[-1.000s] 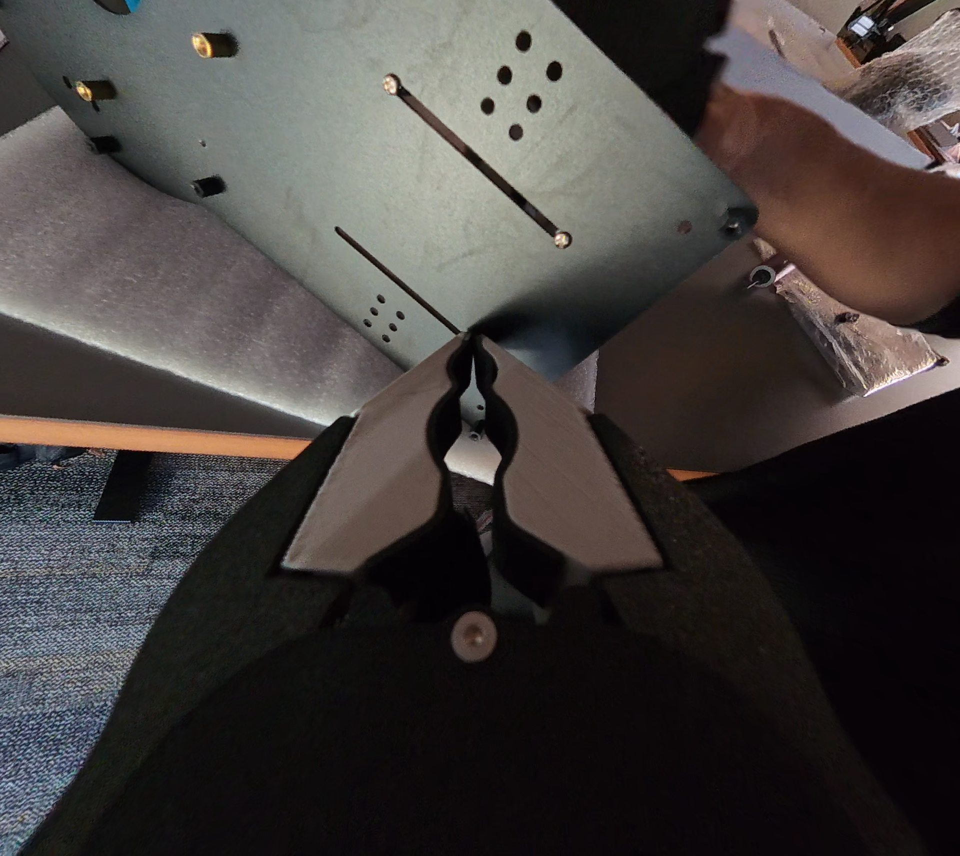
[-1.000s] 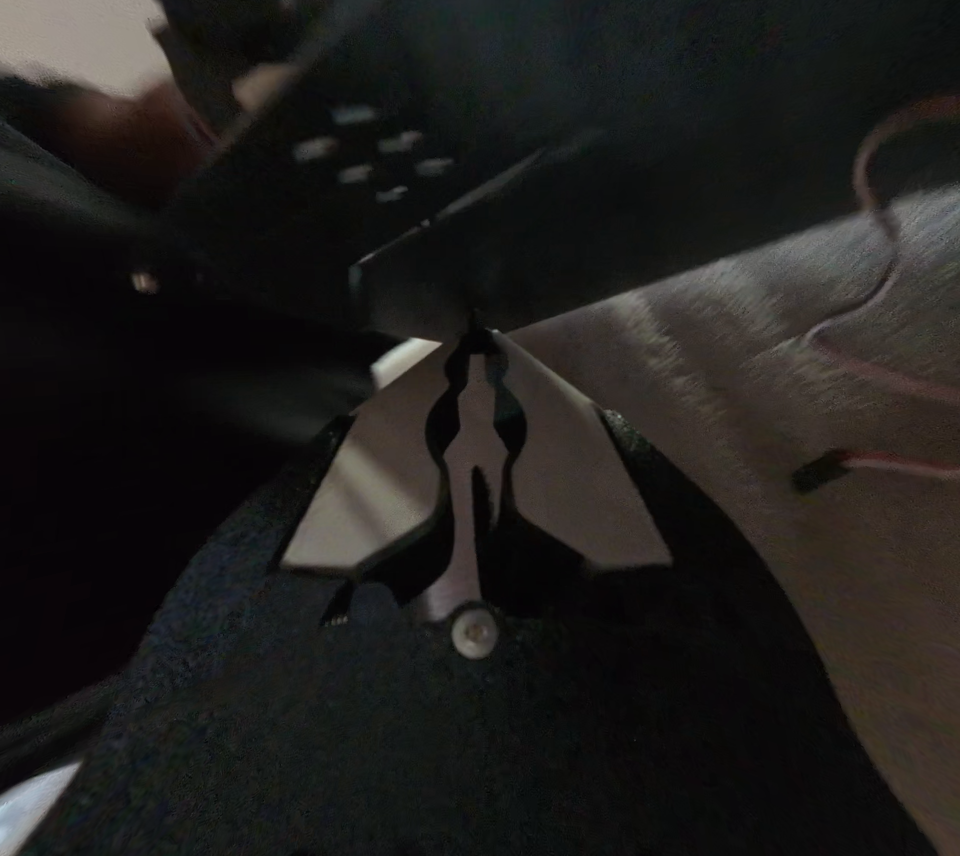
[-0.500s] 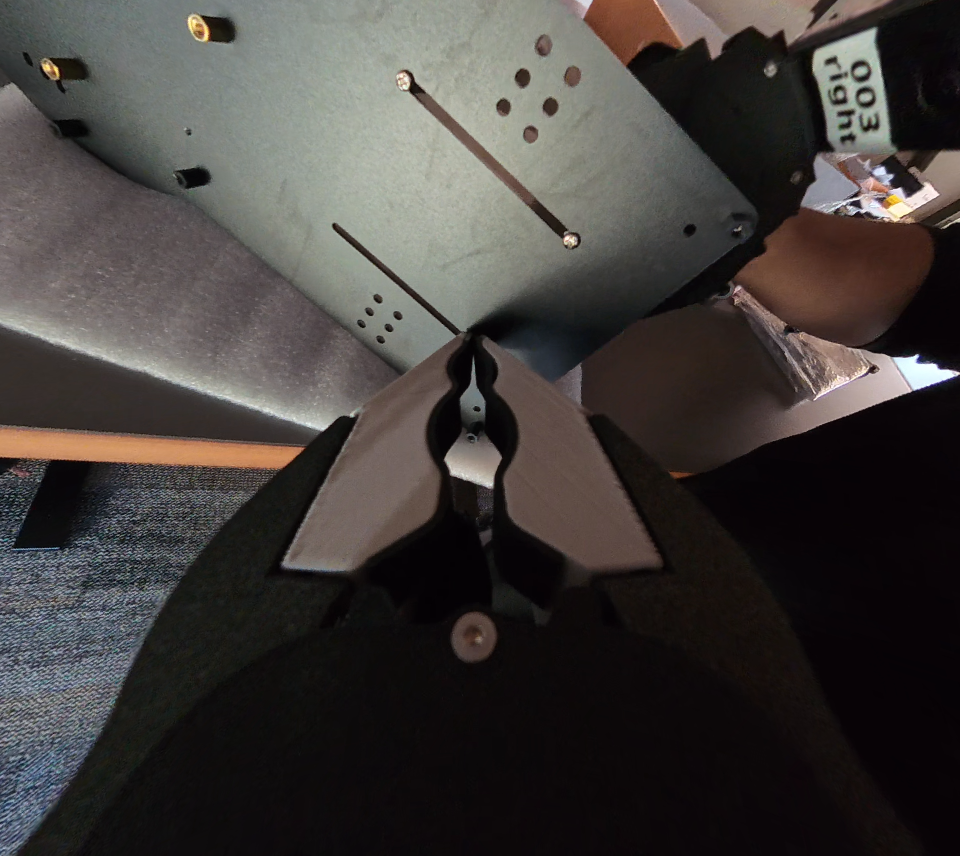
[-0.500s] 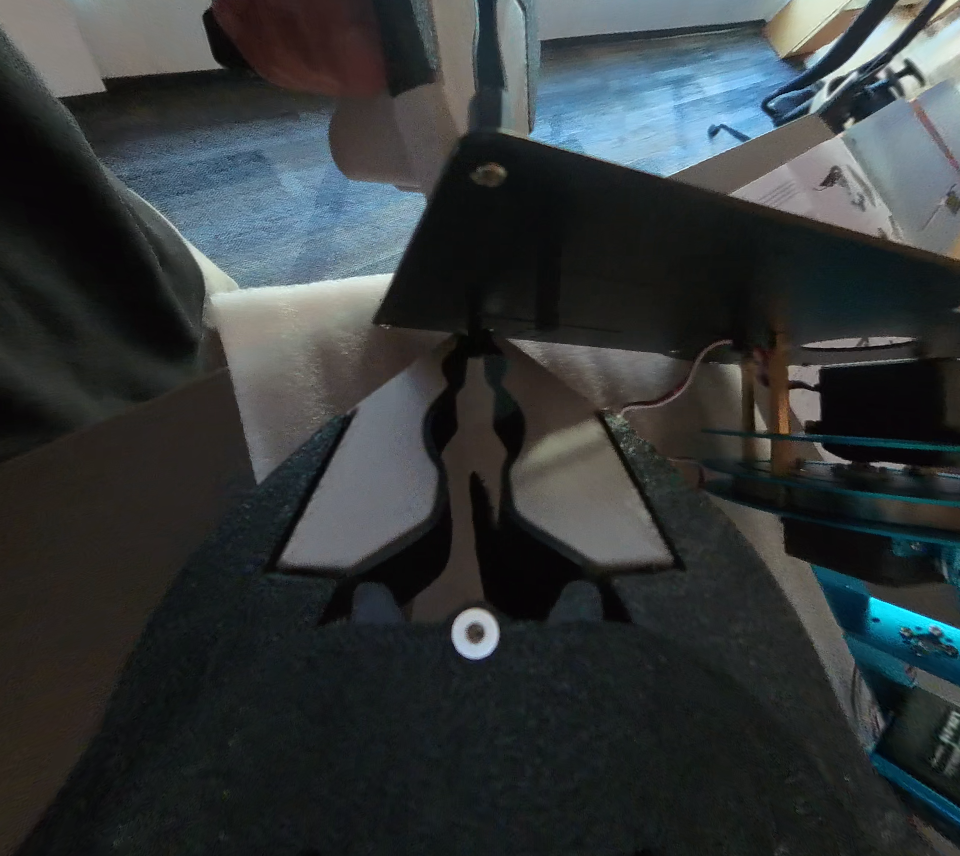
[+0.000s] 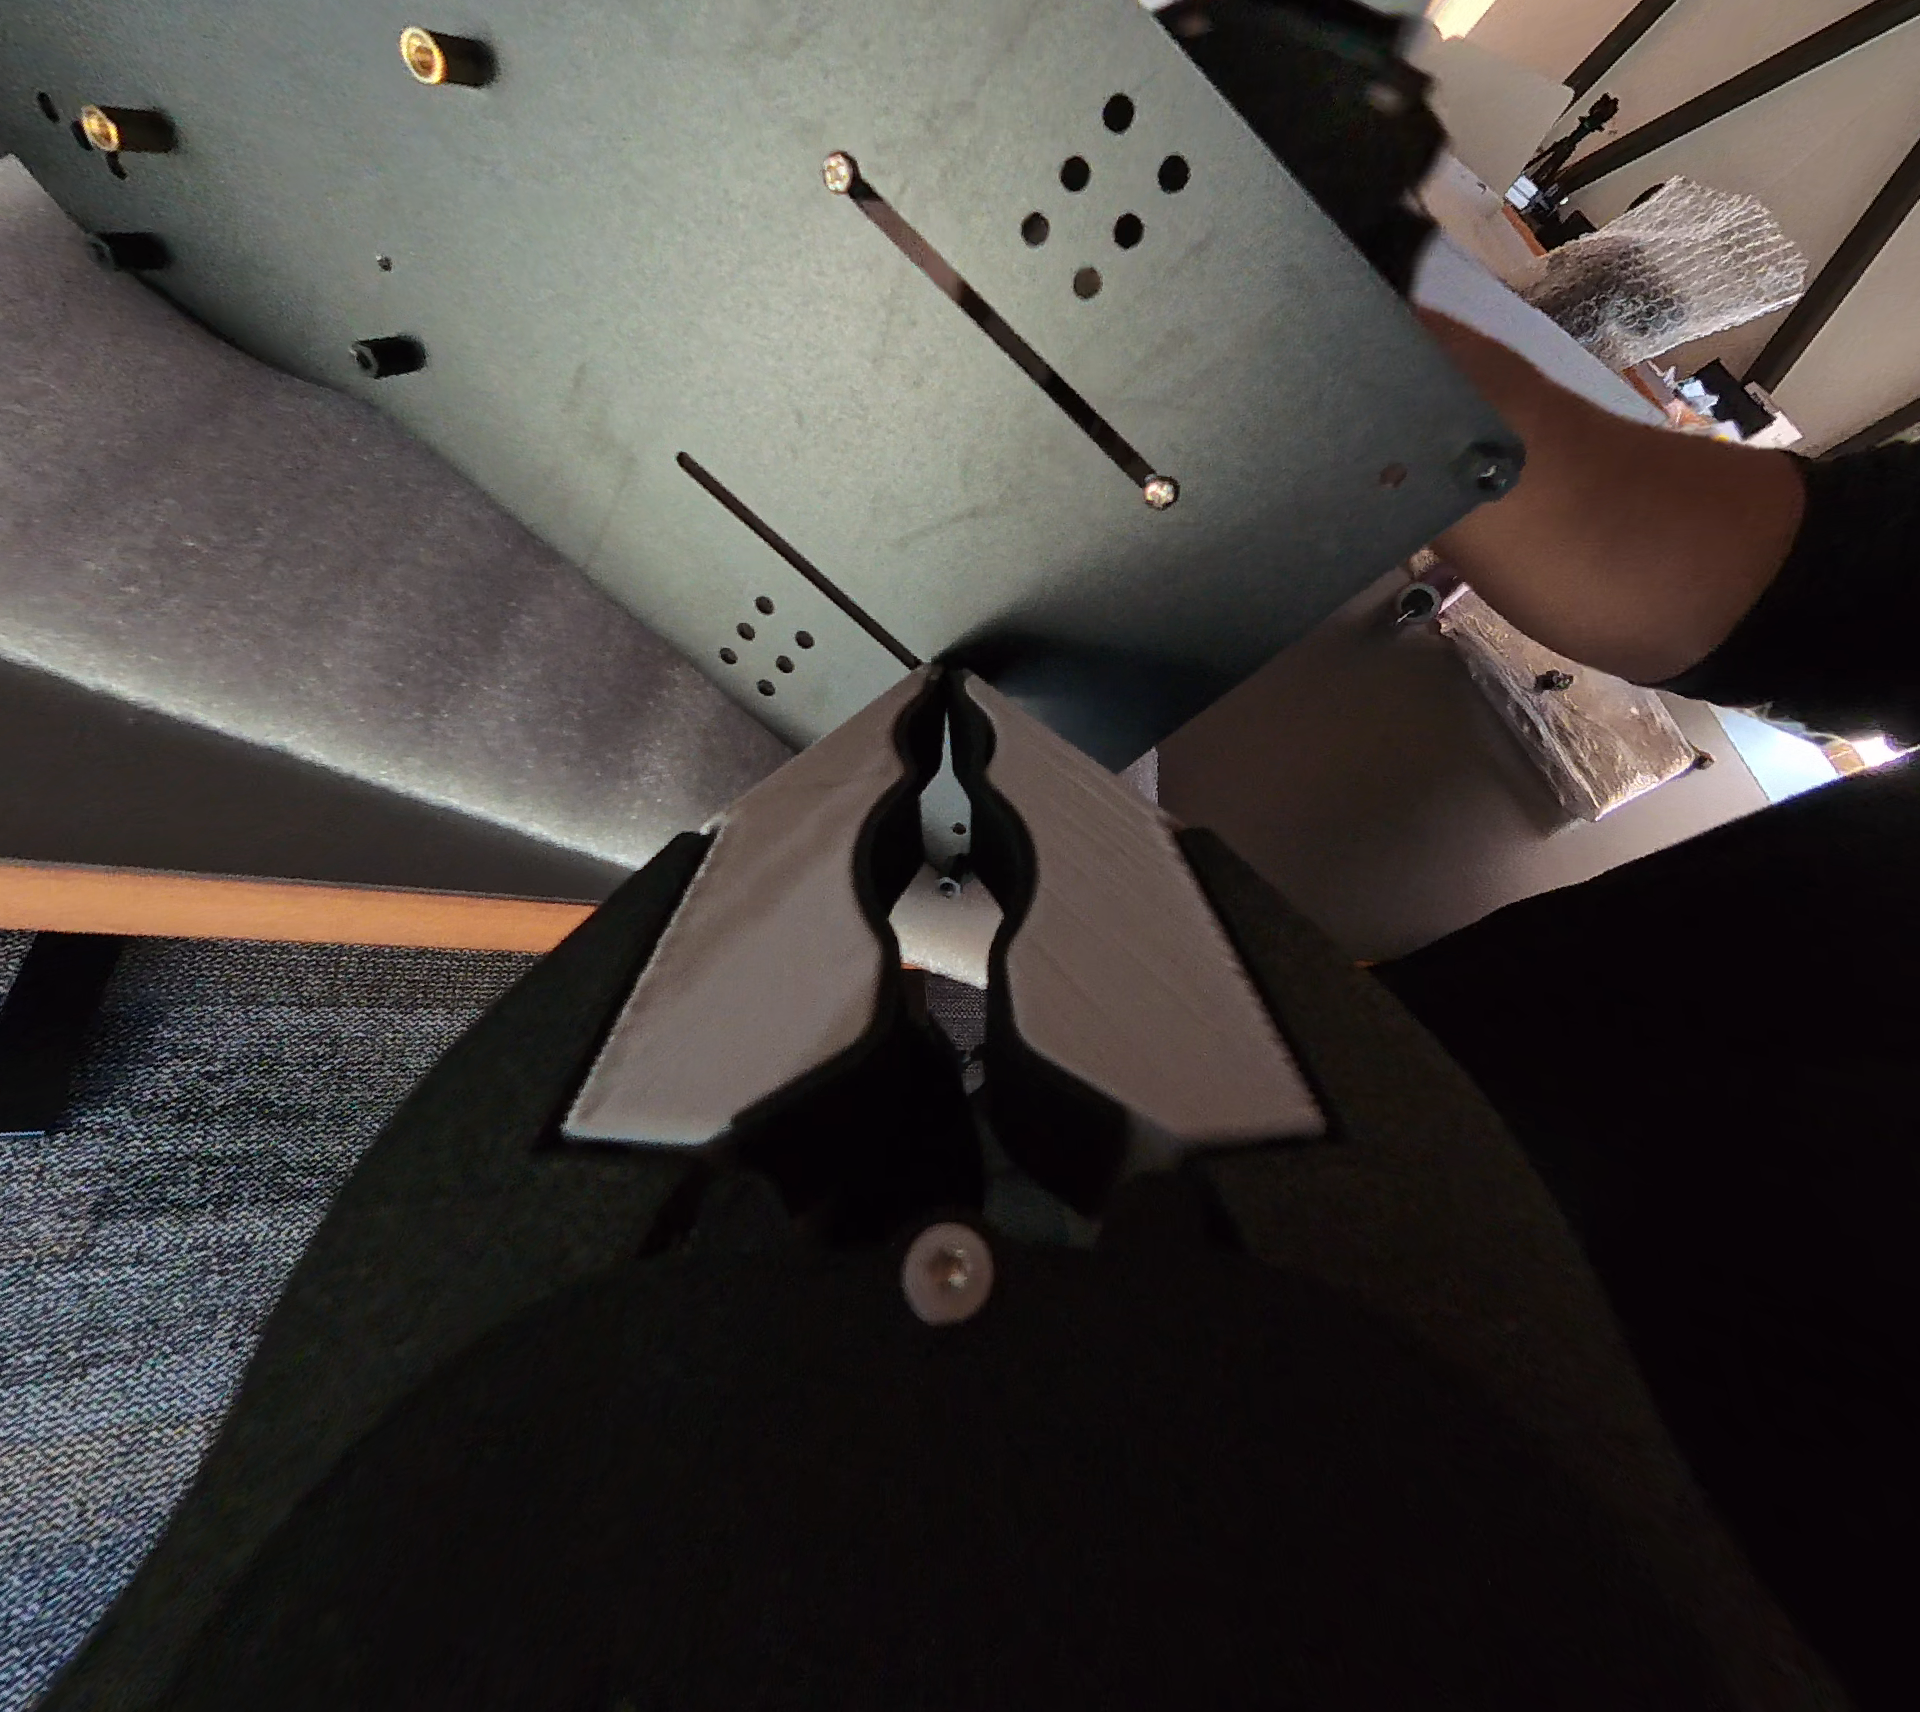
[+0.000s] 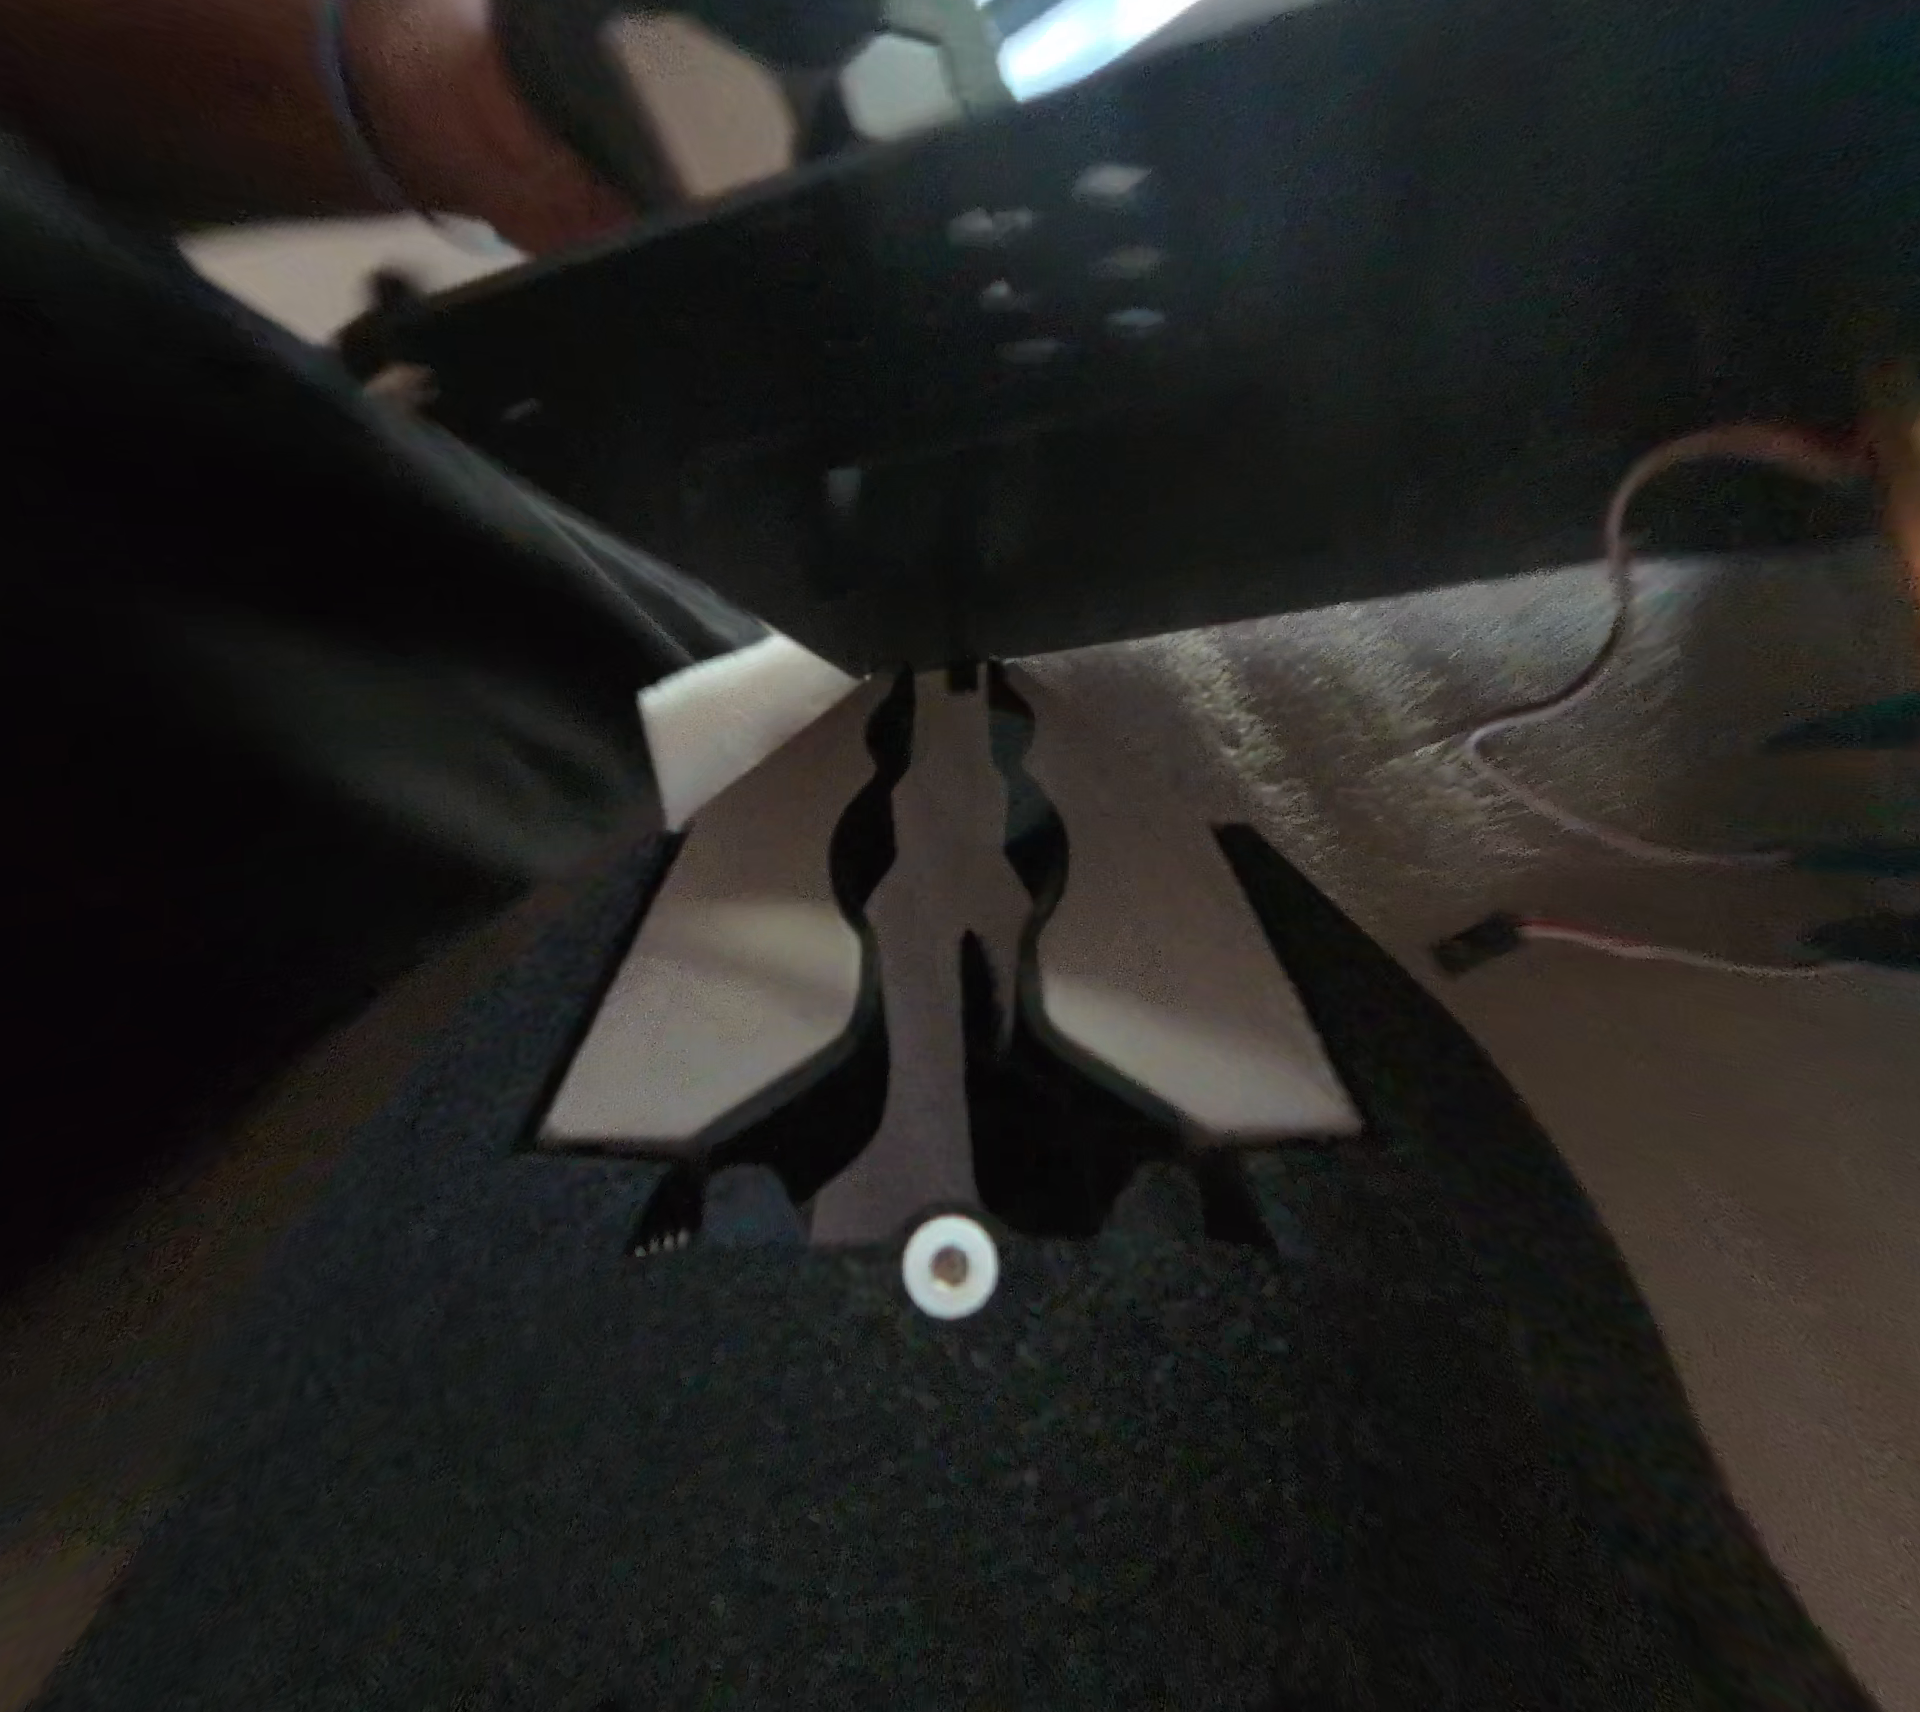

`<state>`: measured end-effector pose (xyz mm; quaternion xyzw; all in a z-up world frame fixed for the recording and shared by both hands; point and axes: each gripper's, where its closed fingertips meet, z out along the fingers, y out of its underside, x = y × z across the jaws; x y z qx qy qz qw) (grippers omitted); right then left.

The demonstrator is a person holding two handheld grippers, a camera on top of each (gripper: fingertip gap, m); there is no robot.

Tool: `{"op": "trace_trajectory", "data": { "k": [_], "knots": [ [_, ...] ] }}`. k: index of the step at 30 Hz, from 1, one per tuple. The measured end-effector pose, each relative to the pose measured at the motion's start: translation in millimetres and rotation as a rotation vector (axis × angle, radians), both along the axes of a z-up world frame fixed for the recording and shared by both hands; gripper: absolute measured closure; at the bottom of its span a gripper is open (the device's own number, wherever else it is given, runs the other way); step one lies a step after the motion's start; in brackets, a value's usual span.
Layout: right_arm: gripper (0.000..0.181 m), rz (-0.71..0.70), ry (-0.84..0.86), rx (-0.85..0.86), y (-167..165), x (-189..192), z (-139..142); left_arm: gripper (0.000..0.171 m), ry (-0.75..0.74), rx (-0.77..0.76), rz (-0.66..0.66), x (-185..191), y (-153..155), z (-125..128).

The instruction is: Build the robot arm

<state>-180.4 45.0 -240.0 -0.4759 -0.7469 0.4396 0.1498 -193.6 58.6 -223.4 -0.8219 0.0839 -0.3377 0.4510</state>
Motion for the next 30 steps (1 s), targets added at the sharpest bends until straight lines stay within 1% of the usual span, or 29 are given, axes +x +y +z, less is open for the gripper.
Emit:
{"op": "trace_trajectory", "data": {
  "k": [2, 4, 5, 7, 8, 9, 10, 11, 12, 13, 16, 18, 19, 21, 23, 26, 28, 29, 30],
  "knots": [
    [0.159, 0.012, 0.112, 0.211, -3.0, 3.7, 4.5, 0.171, 0.004, -0.001, 0.001, -0.2, 0.2, -0.1],
    [0.156, 0.014, 0.156, 0.399, -0.6, 1.4, 2.4, 0.171, 0.007, 0.001, 0.003, -0.1, 0.1, -0.2],
    [0.154, 0.013, 0.169, 0.461, 0.9, -1.7, 1.3, 0.171, 0.003, 0.000, 0.003, 0.0, 0.0, -0.3],
    [0.158, 0.026, 0.140, 0.541, 6.1, -5.3, -6.9, 0.171, -0.001, -0.001, 0.003, 0.0, 0.2, -0.3],
    [0.168, 0.027, 0.151, 0.558, 7.5, -7.4, -6.6, 0.171, -0.001, -0.001, 0.003, 0.0, 0.3, -0.4],
    [0.175, 0.016, 0.164, 0.569, 11.5, -10.0, -5.8, 0.171, -0.001, -0.001, 0.003, 0.0, 0.2, -0.4],
    [0.175, 0.020, 0.145, 0.540, 12.4, -10.5, -7.1, 0.171, -0.001, 0.001, 0.004, 0.1, 0.2, -0.5],
    [0.176, 0.021, 0.117, 0.474, 12.8, -10.9, -6.0, 0.171, -0.002, 0.002, 0.007, 0.0, 0.2, -0.4],
    [0.177, 0.024, 0.074, 0.372, 12.1, -10.6, -6.0, 0.171, -0.003, 0.004, 0.011, -0.2, 0.3, -0.5],
    [0.177, 0.025, 0.007, 0.222, 10.7, -9.3, -6.1, 0.171, -0.002, 0.007, 0.015, -0.4, 0.4, -0.5],
    [0.177, 0.027, -0.242, -0.305, 3.7, -5.2, -1.0, 0.171, -0.001, 0.017, 0.014, 0.2, 0.3, -0.5],
    [0.177, 0.004, -0.401, -0.583, -0.4, -2.6, 2.6, 0.171, -0.011, 0.014, 0.007, 0.5, 0.6, -0.6],
    [0.177, 0.001, -0.394, -0.588, 0.3, -3.5, 1.9, 0.171, -0.012, 0.013, 0.006, 0.4, 0.7, -0.6],
    [0.177, 0.003, -0.317, -0.440, 3.4, -4.1, -0.7, 0.171, -0.004, 0.014, 0.004, 0.8, 0.6, -0.8],
    [0.174, 0.020, -0.164, -0.177, 7.0, -5.1, -1.9, 0.171, 0.002, 0.018, 0.007, 1.7, 1.0, -0.5],
    [0.159, 0.028, 0.049, 0.173, 6.9, -3.6, -1.4, 0.171, -0.009, 0.018, 0.012, 1.7, 1.0, -0.5],
    [0.149, 0.012, 0.116, 0.355, 8.1, -4.3, -6.9, 0.171, -0.016, 0.017, 0.013, 1.8, 1.0, -0.5],
    [0.147, -0.021, 0.143, 0.442, 13.2, -8.0, -8.3, 0.171, -0.017, 0.016, 0.014, 1.8, 1.0, -0.5],
    [0.150, -0.032, 0.170, 0.498, 14.5, -10.4, -8.9, 0.171, -0.017, 0.016, 0.014, 1.7, 1.0, -0.5]
  ]
}}
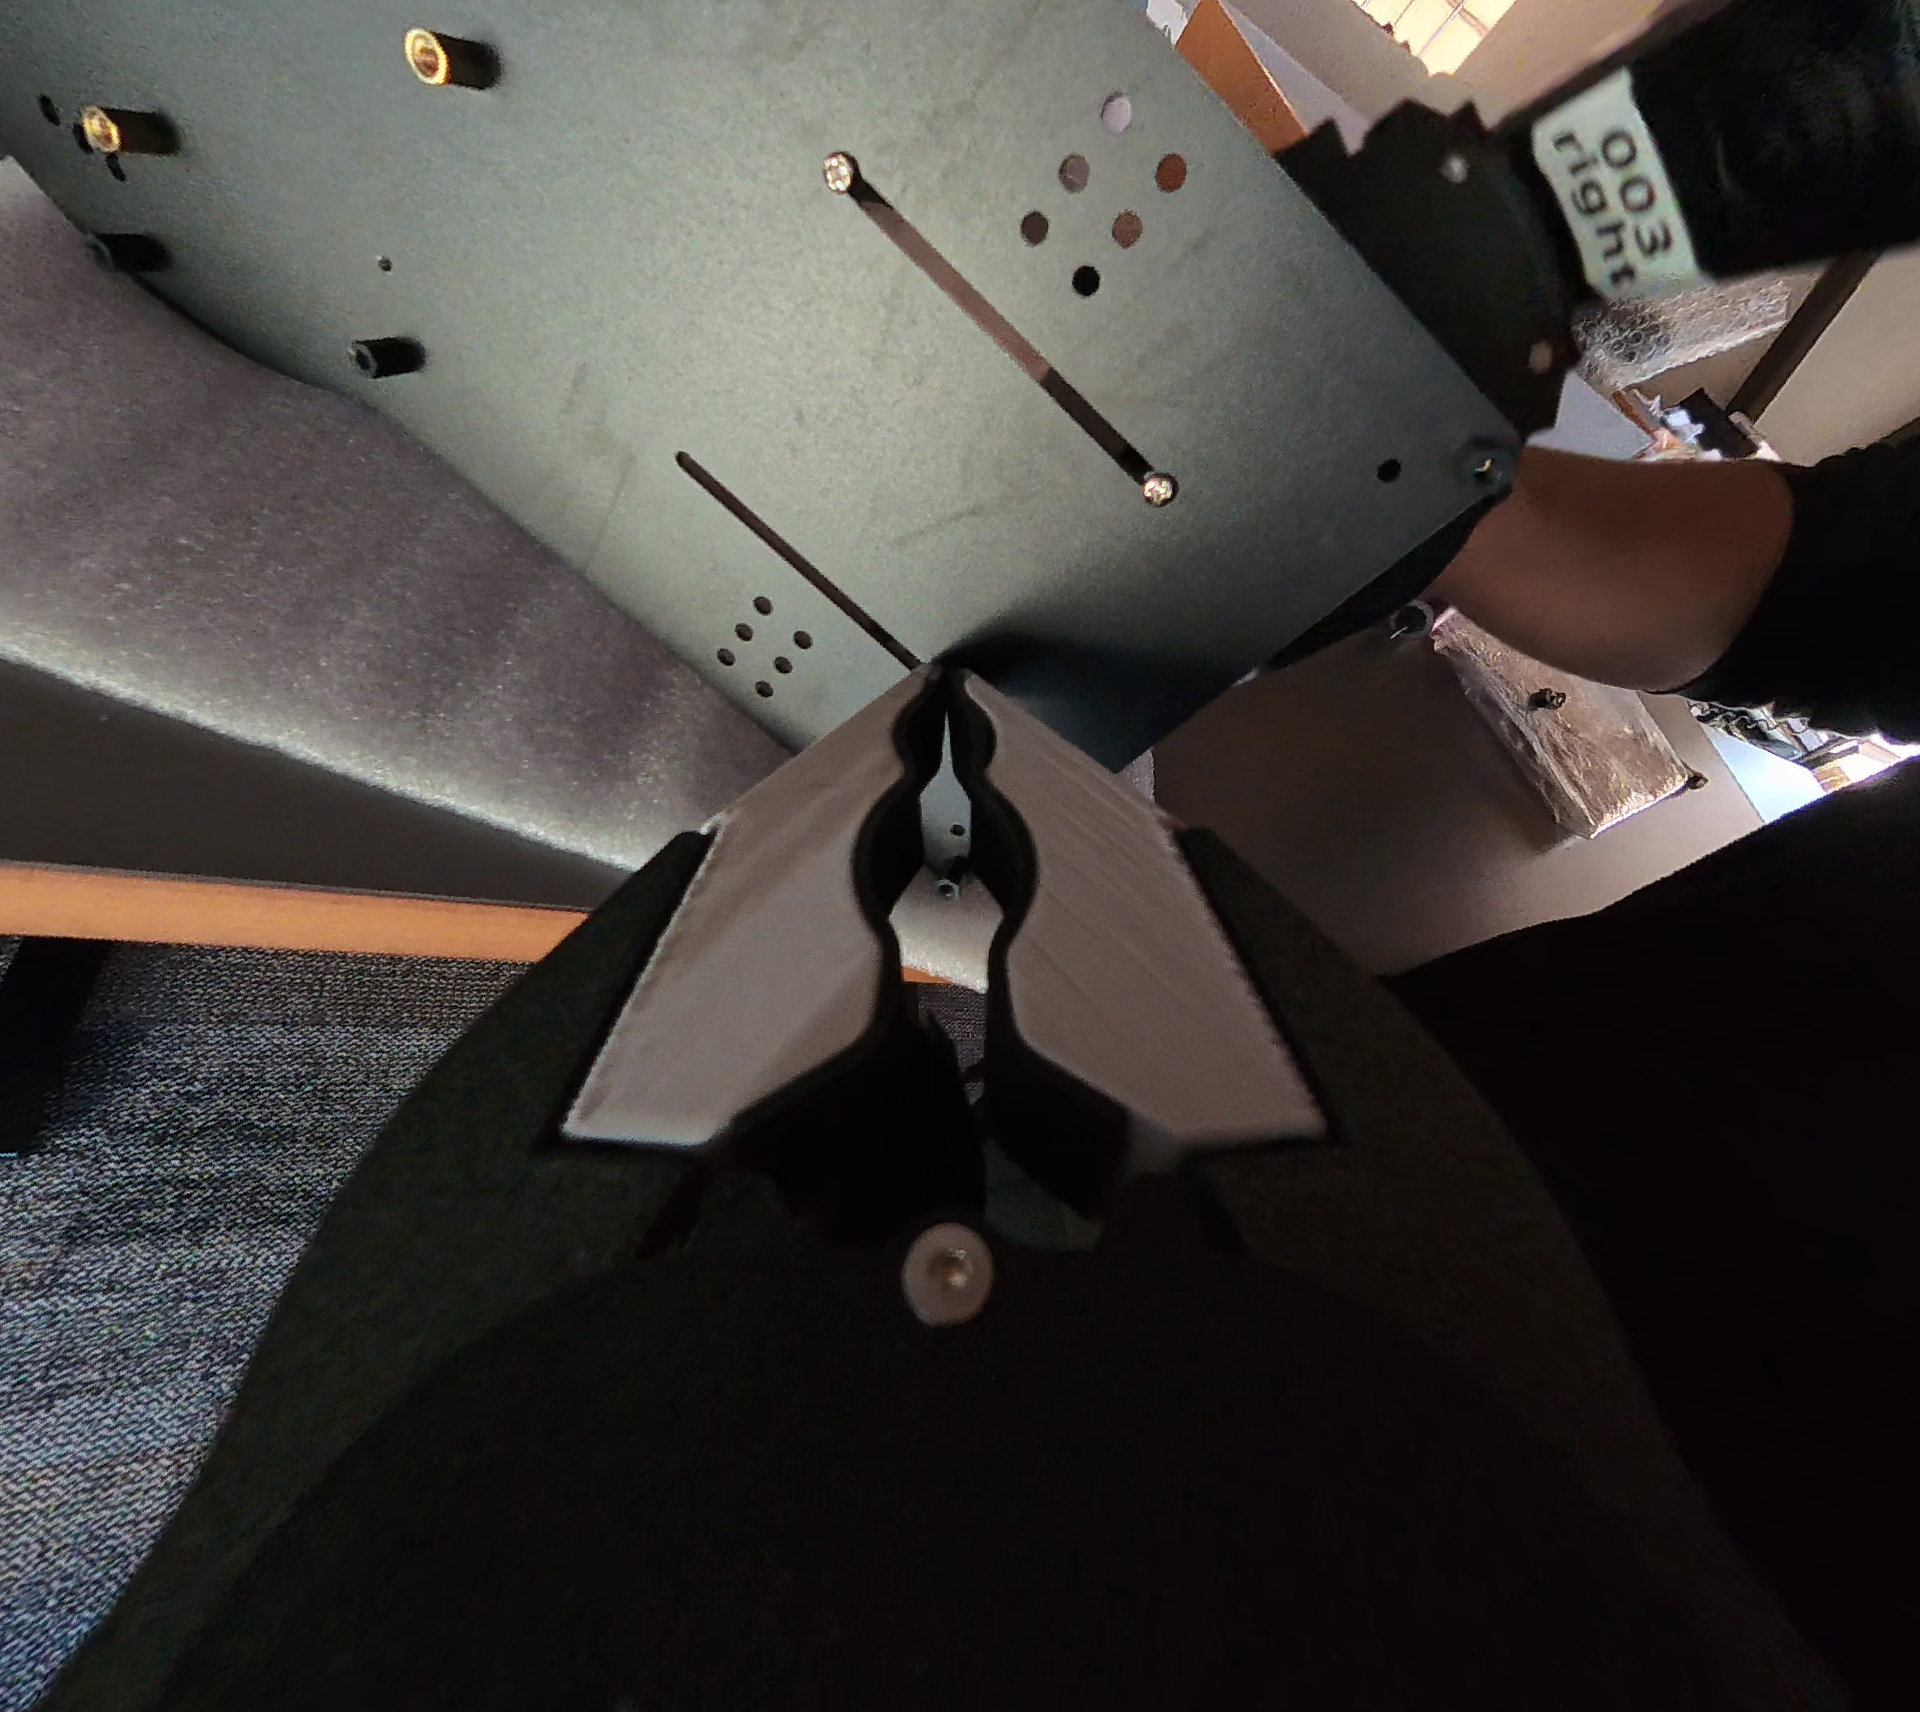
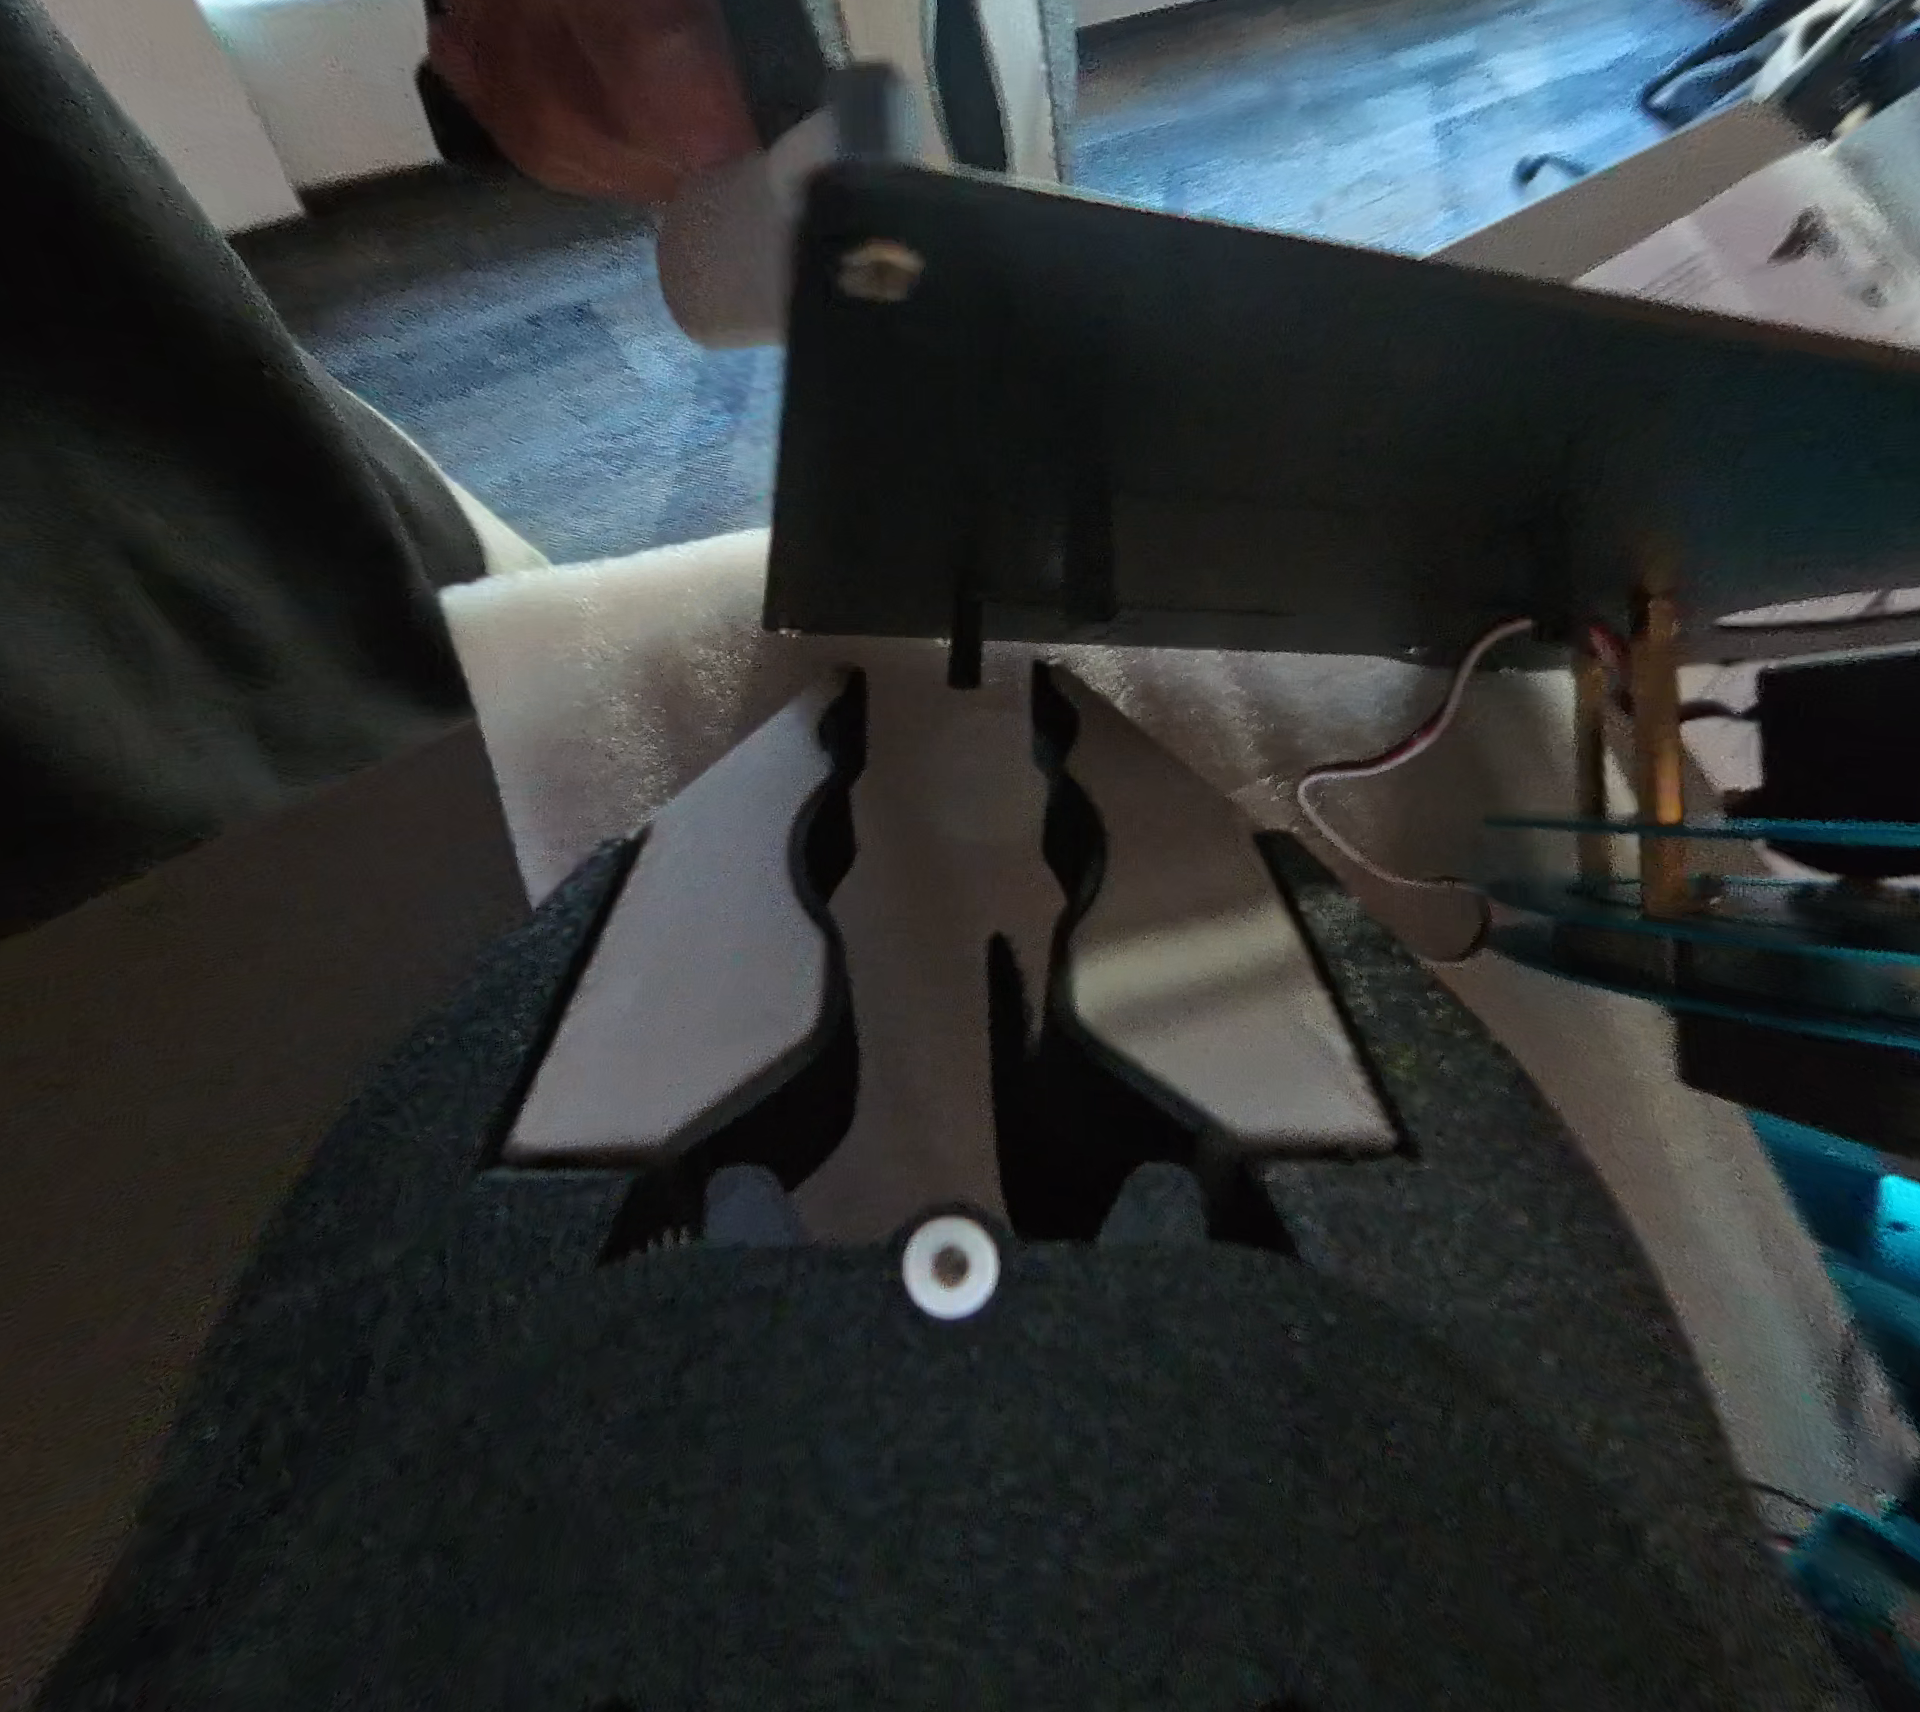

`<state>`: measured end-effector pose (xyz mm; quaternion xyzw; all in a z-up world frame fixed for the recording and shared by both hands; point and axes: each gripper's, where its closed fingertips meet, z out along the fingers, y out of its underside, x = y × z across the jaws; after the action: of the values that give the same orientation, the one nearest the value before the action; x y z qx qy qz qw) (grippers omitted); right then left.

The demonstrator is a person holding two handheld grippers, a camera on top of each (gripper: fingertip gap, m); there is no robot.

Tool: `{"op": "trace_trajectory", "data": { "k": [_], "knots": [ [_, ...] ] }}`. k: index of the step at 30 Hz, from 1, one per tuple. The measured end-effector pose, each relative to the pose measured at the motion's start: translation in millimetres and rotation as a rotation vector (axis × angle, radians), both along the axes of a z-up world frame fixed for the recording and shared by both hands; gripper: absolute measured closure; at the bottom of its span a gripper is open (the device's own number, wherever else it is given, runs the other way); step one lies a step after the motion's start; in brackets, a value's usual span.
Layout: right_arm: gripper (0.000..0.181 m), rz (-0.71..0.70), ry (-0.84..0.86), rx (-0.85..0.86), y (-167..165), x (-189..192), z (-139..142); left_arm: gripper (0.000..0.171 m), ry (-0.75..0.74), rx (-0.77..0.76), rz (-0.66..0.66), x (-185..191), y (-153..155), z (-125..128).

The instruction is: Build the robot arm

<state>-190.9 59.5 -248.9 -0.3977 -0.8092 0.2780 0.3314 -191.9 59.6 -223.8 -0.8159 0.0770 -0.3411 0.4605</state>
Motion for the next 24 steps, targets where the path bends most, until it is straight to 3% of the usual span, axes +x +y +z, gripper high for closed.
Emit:
{"op": "trace_trajectory", "data": {
  "k": [2, 4, 6, 9, 12, 14, 16, 19, 20, 22, 24],
  "knots": [
    [0.171, 0.012, 0.033, 0.061, -1.6, -2.5, -0.4, 0.171, -0.002, -0.001, 0.002, 0.1, 0.1, 0.1],
    [0.177, 0.013, 0.032, 0.080, 1.7, -4.6, 1.9, 0.171, -0.010, 0.000, 0.008, 0.0, -0.1, 0.1],
    [0.177, 0.021, -0.061, -0.136, -2.7, -2.4, 0.7, 0.171, -0.006, 0.005, 0.013, -0.3, 0.0, 0.2],
    [0.178, 0.014, -0.279, -0.620, -8.8, 3.4, 1.4, 0.171, 0.002, 0.017, 0.010, 0.7, 0.6, 0.7],
    [0.177, -0.022, -0.371, -0.764, -10.9, 4.6, -0.1, 0.171, -0.009, 0.017, 0.008, 0.8, 0.6, 0.3],
    [0.175, -0.052, -0.289, -0.620, -3.4, 1.5, -1.9, 0.171, -0.005, 0.022, 0.009, 0.8, 0.6, 0.5],
    [0.167, -0.054, -0.149, -0.332, 5.4, 0.9, -3.0, 0.171, -0.001, 0.021, 0.006, 1.1, 0.5, 0.4],
    [0.161, -0.028, 0.027, -0.046, 1.4, 3.3, 4.2, 0.171, -0.009, 0.020, 0.008, 0.8, 0.5, 0.5],
    [0.157, -0.029, 0.055, 0.022, 0.9, 1.9, 3.0, 0.171, -0.013, 0.020, 0.009, 0.9, 0.5, 0.4],
    [0.170, -0.028, 0.056, 0.093, 1.4, -1.3, -3.5, 0.171, -0.018, 0.020, 0.008, 1.1, 0.4, 0.3],
    [0.176, -0.027, 0.045, 0.063, 4.1, -3.9, -3.2, 0.171, -0.019, 0.020, 0.009, 1.0, 0.4, 0.5]
  ]
}}
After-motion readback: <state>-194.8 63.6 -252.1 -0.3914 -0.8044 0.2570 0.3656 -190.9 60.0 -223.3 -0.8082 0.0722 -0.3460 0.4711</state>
